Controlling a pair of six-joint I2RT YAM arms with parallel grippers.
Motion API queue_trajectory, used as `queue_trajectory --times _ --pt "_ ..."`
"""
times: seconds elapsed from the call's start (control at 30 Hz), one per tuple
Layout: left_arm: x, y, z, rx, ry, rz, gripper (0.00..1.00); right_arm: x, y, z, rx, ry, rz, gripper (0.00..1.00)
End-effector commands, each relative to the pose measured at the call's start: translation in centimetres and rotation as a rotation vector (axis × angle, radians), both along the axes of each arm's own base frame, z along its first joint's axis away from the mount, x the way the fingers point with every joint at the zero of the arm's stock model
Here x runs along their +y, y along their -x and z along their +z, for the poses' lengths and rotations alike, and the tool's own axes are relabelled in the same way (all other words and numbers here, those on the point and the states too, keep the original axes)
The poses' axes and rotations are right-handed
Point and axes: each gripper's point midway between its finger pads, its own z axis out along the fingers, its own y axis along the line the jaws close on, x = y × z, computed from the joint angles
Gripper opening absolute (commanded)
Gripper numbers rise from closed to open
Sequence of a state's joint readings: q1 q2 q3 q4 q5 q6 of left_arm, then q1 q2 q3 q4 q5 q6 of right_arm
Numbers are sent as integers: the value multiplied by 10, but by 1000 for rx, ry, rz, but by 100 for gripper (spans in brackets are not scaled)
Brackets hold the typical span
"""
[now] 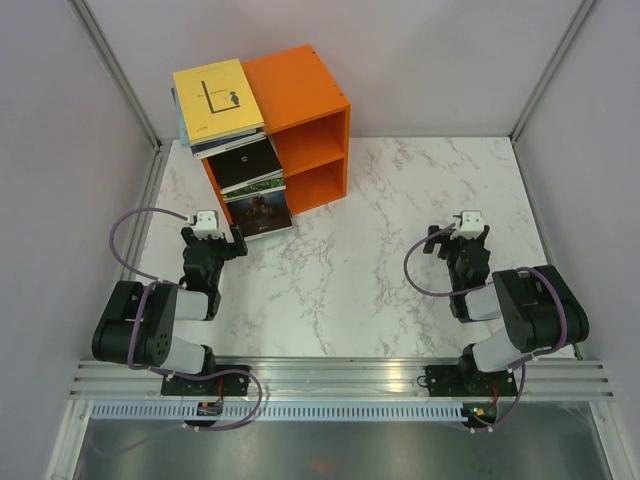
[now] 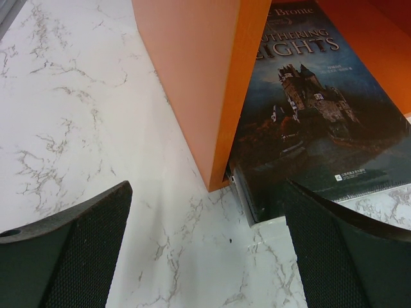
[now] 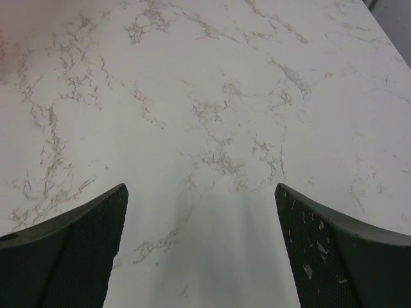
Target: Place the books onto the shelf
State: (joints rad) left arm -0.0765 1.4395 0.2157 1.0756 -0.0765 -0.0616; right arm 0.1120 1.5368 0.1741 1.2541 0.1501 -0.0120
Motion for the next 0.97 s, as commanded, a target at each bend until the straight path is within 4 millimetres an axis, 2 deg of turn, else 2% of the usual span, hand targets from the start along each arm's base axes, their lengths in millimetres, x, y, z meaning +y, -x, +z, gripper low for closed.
queue_trajectory --times 0.0,0.17,0.93 --pt "6 -5 20 -80 -54 20 100 3 -15 9 -13 -19 43 98" --pt "6 -5 20 -81 -52 20 100 -2 -18 8 -3 -48 15 98" --pt "6 -5 20 -80 -54 20 100 -3 -17 9 -5 -44 16 98"
